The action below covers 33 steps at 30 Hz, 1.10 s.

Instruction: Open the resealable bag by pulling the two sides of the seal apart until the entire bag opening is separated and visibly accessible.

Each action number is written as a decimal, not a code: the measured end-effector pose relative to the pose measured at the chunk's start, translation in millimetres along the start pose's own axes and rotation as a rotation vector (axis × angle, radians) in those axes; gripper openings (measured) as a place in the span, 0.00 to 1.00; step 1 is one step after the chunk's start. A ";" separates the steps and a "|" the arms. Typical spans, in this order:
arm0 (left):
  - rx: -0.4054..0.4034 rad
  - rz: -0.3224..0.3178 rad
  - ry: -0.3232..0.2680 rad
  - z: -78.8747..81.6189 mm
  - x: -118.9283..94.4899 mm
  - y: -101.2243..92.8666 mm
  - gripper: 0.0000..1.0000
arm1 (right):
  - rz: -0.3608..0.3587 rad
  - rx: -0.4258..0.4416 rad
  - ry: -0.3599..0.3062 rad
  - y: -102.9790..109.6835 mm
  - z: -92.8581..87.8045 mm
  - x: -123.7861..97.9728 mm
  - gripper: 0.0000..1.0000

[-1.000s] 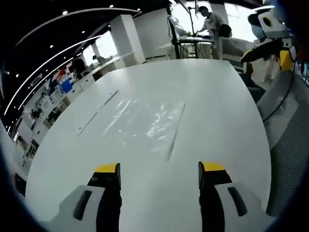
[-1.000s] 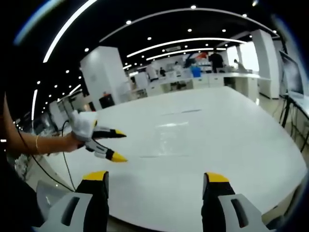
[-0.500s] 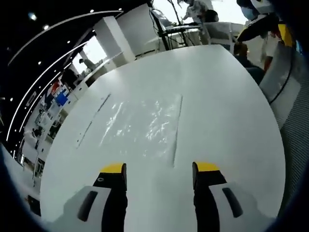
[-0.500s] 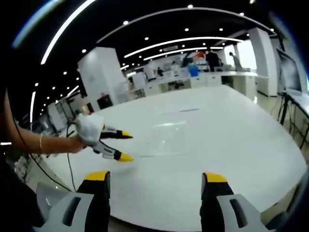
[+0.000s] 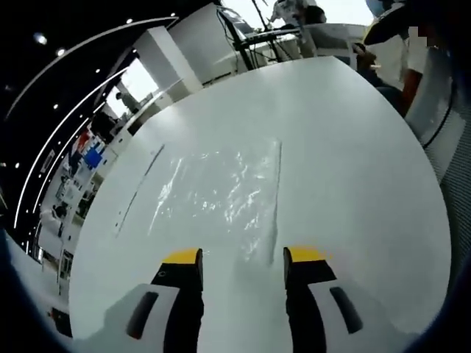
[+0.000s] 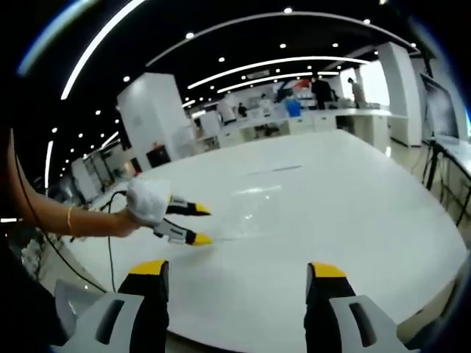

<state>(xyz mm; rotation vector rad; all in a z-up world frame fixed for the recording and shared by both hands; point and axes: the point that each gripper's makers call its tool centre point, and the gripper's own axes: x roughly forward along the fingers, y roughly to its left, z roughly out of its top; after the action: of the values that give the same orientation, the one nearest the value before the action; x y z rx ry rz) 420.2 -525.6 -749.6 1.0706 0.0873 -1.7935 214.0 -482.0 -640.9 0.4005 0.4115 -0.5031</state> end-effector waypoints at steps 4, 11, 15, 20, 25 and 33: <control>0.008 -0.023 0.001 -1.1 3.8 -1.9 0.30 | -0.001 0.003 0.004 -1.4 -1.3 0.2 0.74; 0.041 -0.065 0.025 -5.8 11.2 -9.8 0.22 | -0.004 0.008 0.001 -1.8 -0.9 1.1 0.73; 0.065 -0.076 0.032 -7.0 12.3 -13.0 0.14 | -0.006 0.007 0.003 -2.2 -1.3 1.3 0.72; 0.080 -0.085 0.034 -6.9 14.7 -13.8 0.06 | 0.001 0.005 0.008 -0.8 -2.7 0.7 0.71; 0.105 -0.092 0.034 -6.3 13.9 -15.2 0.01 | -0.001 0.011 0.002 -1.7 -2.4 0.9 0.71; 0.142 -0.101 0.033 -4.0 5.2 -18.3 0.00 | 0.002 0.013 -0.009 1.0 -0.8 1.1 0.71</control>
<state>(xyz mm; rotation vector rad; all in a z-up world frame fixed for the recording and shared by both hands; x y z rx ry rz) 407.9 -518.3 -762.8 1.2158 0.0345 -1.8954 215.2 -481.2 -641.8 0.4108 0.3989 -0.5053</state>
